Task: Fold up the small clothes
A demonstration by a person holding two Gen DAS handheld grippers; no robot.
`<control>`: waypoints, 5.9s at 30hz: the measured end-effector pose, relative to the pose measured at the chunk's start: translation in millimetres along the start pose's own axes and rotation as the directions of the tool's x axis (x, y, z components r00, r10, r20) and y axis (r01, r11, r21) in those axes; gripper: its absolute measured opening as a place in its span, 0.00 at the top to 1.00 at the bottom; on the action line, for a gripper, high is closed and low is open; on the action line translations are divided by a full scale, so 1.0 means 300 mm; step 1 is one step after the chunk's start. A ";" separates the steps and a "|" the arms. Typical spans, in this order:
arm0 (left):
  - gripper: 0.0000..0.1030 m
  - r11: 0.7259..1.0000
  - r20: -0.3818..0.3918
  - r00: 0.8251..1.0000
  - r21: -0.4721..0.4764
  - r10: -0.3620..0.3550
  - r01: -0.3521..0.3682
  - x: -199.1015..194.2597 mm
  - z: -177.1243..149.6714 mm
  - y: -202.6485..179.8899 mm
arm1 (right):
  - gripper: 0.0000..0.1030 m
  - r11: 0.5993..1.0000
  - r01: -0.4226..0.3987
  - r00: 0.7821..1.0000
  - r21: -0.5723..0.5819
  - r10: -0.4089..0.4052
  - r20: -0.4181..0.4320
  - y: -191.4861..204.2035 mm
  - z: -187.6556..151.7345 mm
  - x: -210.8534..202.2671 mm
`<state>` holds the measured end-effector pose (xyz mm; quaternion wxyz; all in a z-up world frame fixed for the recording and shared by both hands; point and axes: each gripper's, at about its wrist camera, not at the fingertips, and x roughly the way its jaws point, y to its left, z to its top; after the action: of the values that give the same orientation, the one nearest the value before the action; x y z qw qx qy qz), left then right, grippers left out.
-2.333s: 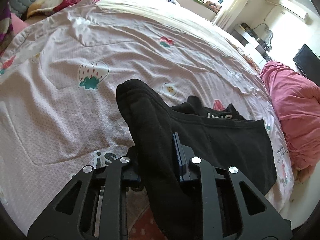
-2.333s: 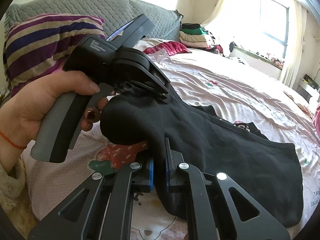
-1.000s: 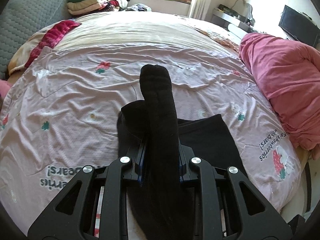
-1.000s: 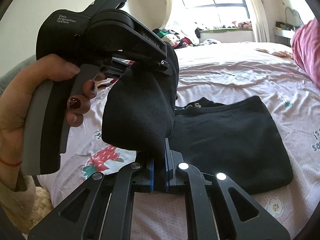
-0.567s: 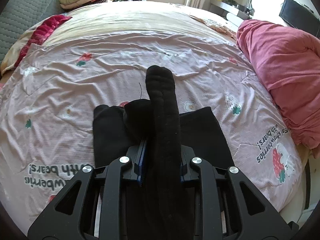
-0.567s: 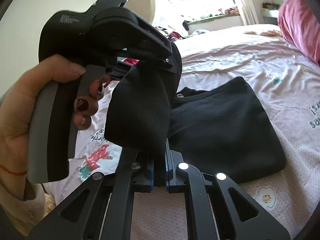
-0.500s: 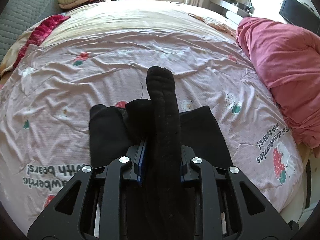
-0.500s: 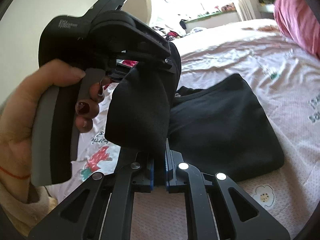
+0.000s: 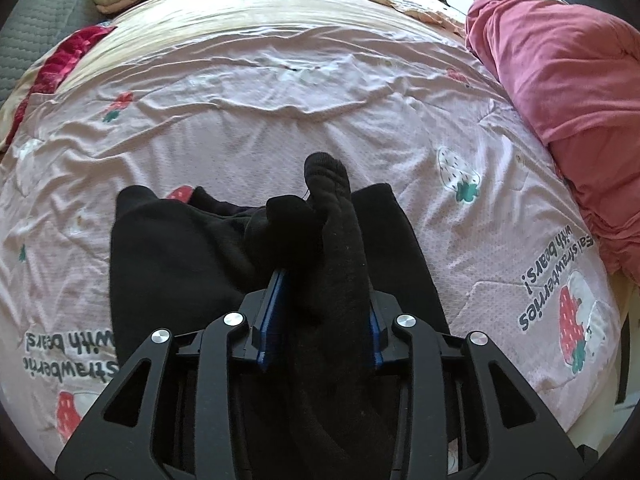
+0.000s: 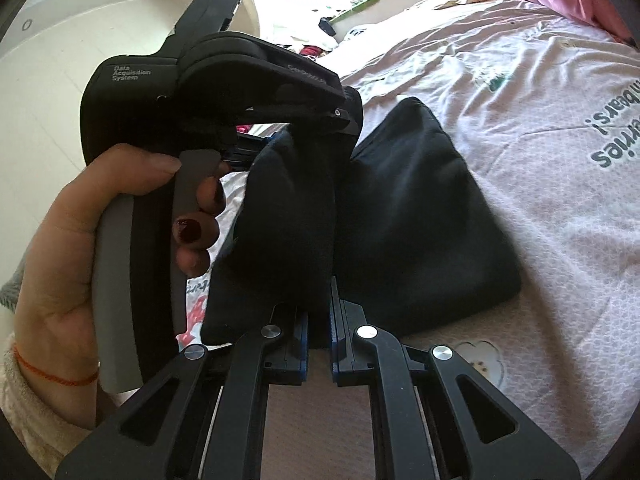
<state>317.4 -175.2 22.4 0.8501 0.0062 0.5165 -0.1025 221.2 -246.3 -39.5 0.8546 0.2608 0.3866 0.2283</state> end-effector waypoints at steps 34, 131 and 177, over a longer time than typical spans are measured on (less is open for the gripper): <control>0.41 0.998 0.134 0.990 0.034 -0.051 0.047 -0.168 -0.215 0.334 | 0.38 1.000 0.002 1.000 0.012 -0.002 -0.021 -0.059 0.295 -0.140; 0.16 0.986 0.107 0.981 0.058 -0.160 0.154 -0.137 -0.370 0.240 | 0.17 0.919 0.343 0.934 -0.196 -0.356 -0.035 -0.112 0.181 -0.108; 0.09 0.999 0.368 0.929 0.026 -0.044 0.037 -0.431 -0.545 0.316 | 0.04 0.892 0.376 0.880 -0.251 -0.259 0.398 0.133 -0.001 -0.406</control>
<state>133.5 -41.5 50.6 0.9296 -0.0161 0.3468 -0.1241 140.7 -287.9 51.1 0.9667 0.0874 0.2222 0.0922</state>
